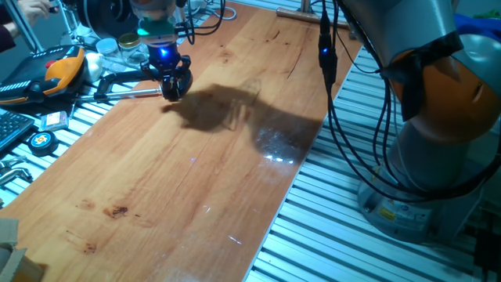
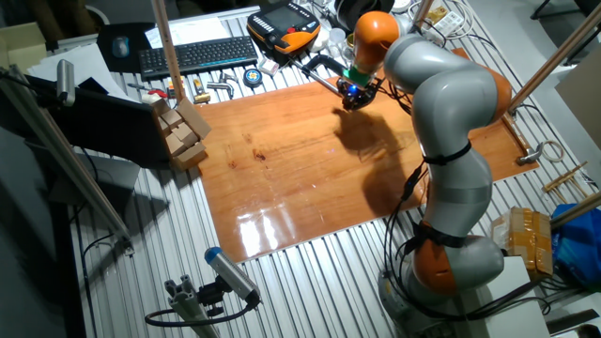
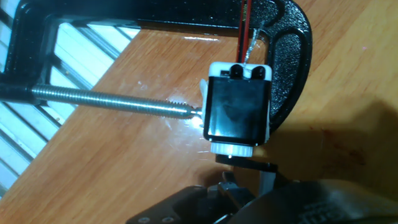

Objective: Sharpen the pencil with a pencil sharpener

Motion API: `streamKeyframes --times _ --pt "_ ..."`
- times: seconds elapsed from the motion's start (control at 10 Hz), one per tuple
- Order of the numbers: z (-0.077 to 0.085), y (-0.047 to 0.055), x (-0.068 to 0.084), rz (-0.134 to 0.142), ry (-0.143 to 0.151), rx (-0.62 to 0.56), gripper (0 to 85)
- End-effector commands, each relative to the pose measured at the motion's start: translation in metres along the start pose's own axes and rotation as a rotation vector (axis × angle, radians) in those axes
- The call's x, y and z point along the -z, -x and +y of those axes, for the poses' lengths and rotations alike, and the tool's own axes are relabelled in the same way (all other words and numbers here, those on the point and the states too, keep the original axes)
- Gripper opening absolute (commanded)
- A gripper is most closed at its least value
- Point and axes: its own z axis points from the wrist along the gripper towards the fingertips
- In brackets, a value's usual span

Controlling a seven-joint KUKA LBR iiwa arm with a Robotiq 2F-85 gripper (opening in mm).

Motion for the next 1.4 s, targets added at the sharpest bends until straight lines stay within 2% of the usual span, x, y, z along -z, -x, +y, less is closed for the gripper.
streamKeyframes --times 0.0,0.4,0.8,1.3 --pt "-0.002 -0.001 -0.002 -0.004 0.004 0.001 34.0" --pt "-0.009 -0.004 -0.01 -0.001 0.015 0.001 34.0" --pt "-0.013 -0.005 -0.025 0.0 0.033 -0.006 34.0" --pt "-0.011 -0.007 -0.032 0.009 0.049 -0.013 34.0"
